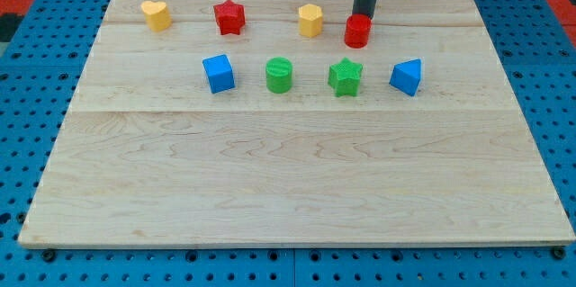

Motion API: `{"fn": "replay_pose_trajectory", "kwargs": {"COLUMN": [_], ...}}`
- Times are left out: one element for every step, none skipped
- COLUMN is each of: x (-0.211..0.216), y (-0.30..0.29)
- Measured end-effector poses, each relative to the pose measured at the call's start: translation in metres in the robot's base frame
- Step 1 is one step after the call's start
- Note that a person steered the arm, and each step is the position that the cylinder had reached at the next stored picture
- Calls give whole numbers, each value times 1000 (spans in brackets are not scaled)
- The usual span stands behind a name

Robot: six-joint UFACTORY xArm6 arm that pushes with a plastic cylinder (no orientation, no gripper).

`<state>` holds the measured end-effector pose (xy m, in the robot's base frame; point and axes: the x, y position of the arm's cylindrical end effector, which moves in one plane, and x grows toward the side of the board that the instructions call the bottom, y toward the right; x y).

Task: Touch the top left of yellow heart

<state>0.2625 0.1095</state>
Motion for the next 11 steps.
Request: {"fn": "replay_pose_trajectory", "kwargs": {"x": [-3,-11,-49,-50,-51,-58,-44,-34,-31,-28,1], "y": [0,-8,-58,-161,-273,-321,-320,-317,-328,-341,-295]}}
